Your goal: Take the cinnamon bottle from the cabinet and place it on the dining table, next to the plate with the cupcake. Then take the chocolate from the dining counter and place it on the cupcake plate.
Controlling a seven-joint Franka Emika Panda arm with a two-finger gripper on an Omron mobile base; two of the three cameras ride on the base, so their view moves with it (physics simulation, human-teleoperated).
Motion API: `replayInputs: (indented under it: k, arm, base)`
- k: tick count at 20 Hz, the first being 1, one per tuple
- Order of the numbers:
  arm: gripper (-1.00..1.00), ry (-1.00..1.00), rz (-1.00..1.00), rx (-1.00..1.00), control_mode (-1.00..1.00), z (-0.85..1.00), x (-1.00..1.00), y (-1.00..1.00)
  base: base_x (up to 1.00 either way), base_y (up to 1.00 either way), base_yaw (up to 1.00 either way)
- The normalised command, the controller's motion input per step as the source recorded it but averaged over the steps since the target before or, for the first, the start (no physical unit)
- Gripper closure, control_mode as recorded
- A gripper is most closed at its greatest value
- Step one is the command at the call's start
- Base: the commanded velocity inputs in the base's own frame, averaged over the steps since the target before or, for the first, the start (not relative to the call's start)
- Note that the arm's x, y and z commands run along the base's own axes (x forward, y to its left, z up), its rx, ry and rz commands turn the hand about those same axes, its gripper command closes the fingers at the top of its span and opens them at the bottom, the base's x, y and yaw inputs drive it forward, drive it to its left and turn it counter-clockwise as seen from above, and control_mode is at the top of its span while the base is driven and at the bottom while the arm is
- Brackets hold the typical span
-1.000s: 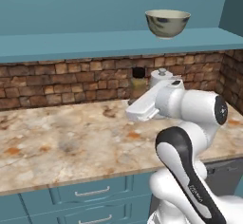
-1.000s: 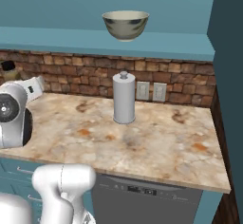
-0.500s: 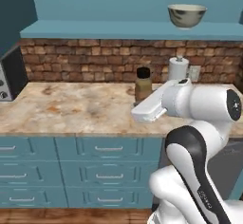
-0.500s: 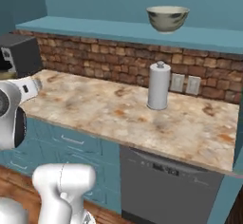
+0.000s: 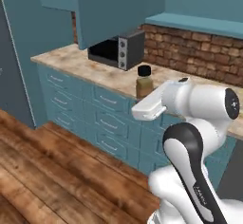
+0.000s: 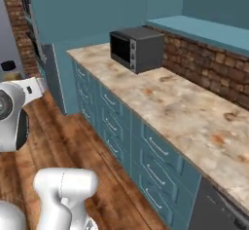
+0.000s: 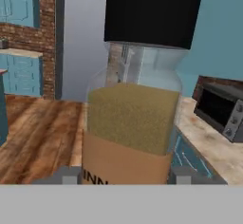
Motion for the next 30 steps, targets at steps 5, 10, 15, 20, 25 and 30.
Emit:
replayInputs:
  k: [5,10,15,20,25,30]
  arm:
    - [1.0,0.0,0.0,0.0,1.0,0.0,0.0,0.0]
    - [1.0,0.0,0.0,0.0,1.0,0.0,0.0,0.0]
    - [1.0,0.0,0.0,0.0,1.0,0.0,0.0,0.0]
    - [1.0,0.0,0.0,0.0,1.0,0.0,0.0,0.0]
    - [1.0,0.0,0.0,0.0,1.0,0.0,0.0,0.0]
    - [1.0,0.0,0.0,0.0,1.0,0.0,0.0,0.0]
  base:
    - [-0.29,0.02,1.0]
    - [-0.18,0.0,1.0]
    - [0.47,0.0,0.8]
    - [0.89,-0.21,0.51]
    - [0.77,-0.1,0.44]
    - [-0.02,0.42,0.92]
